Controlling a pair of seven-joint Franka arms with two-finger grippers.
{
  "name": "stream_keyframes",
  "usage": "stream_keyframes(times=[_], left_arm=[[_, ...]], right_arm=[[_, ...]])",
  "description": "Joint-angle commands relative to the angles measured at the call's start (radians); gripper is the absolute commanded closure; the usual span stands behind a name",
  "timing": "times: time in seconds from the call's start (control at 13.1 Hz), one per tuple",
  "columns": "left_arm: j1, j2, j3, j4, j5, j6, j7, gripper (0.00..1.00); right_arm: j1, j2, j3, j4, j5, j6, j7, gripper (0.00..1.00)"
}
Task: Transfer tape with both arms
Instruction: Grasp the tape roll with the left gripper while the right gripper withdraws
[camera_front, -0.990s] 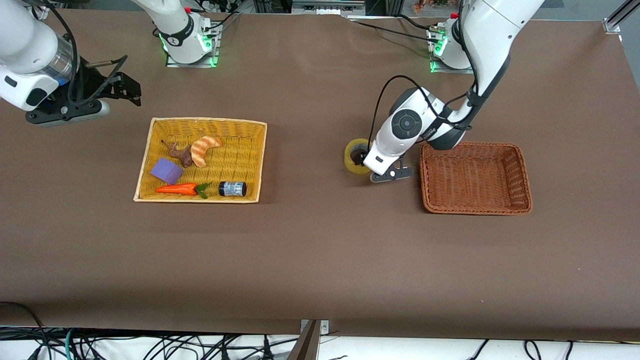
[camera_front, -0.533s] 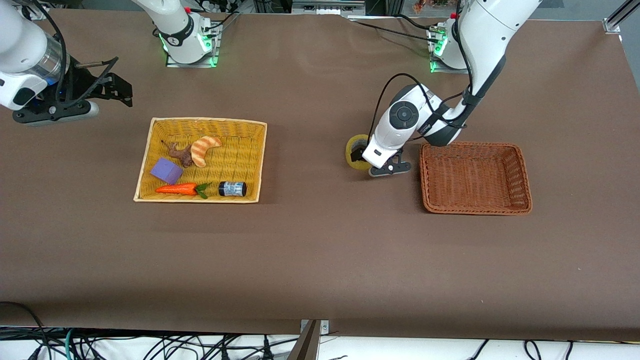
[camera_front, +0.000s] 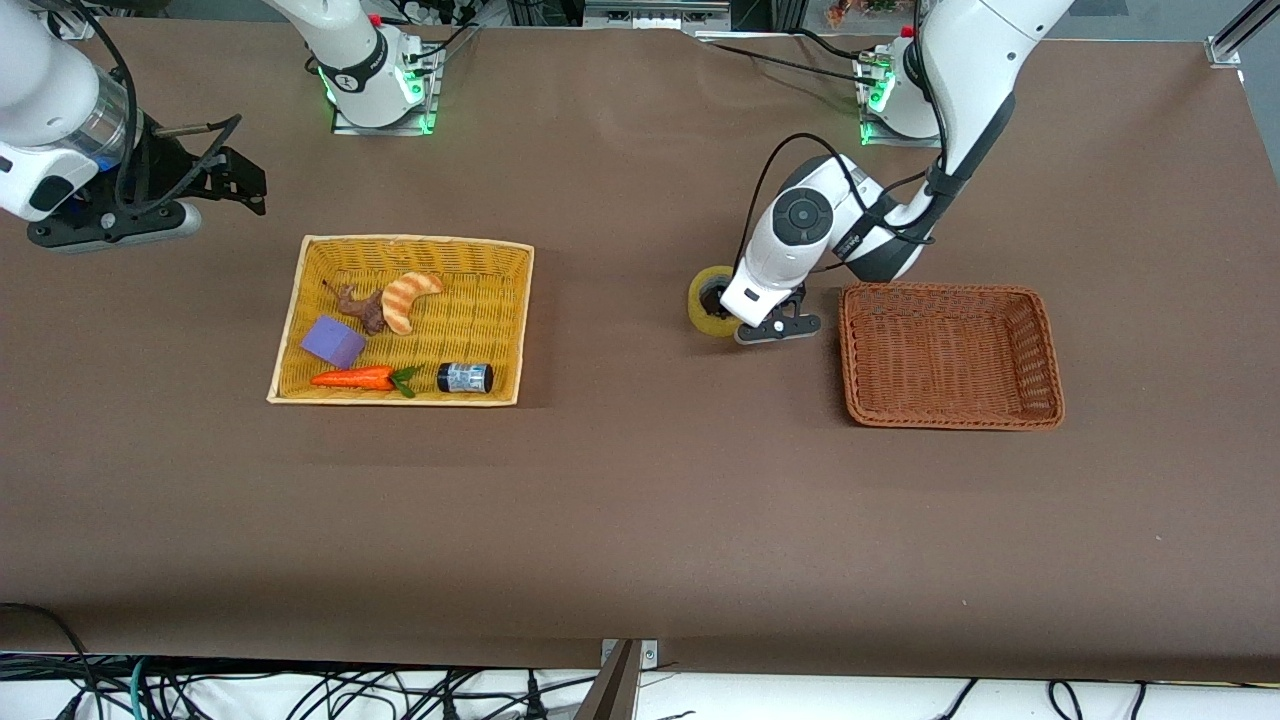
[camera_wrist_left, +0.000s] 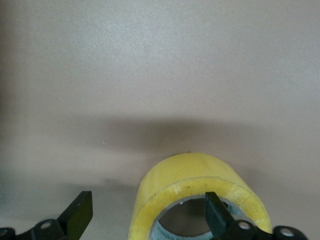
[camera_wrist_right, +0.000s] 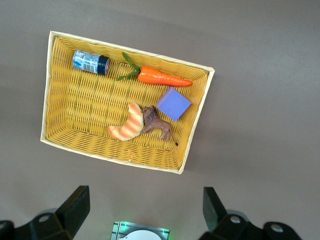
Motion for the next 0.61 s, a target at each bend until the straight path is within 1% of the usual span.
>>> stream_keyframes(times=[0.0, 0.23, 0.3, 0.38, 0.53], left_arm=[[0.018, -0.034, -0.023, -0.042, 0.032, -0.009, -0.033, 0.00], [0.019, -0.037, -0.025, -0.048, 0.032, -0.011, -0.028, 0.00], [0.019, -0.046, -0.025, -0.048, 0.032, -0.011, -0.027, 0.00], [0.018, -0.046, -0.026, -0.053, 0.032, -0.011, -0.031, 0.00], [0.016, -0.046, -0.039, -0.065, 0.033, -0.006, -0.033, 0.00]], right_arm=[[-0.028, 0.008, 0.016, 0.028, -0.006, -0.011, 0.000, 0.00], [-0.031, 0.006, 0.013, 0.037, -0.018, -0.026, -0.007, 0.00], [-0.031, 0.006, 0.007, 0.041, -0.026, -0.026, -0.007, 0.00], [-0.031, 0.008, -0.017, 0.052, -0.023, -0.025, -0.006, 0.00], [-0.031, 0.008, -0.021, 0.057, -0.017, -0.025, -0.007, 0.00]])
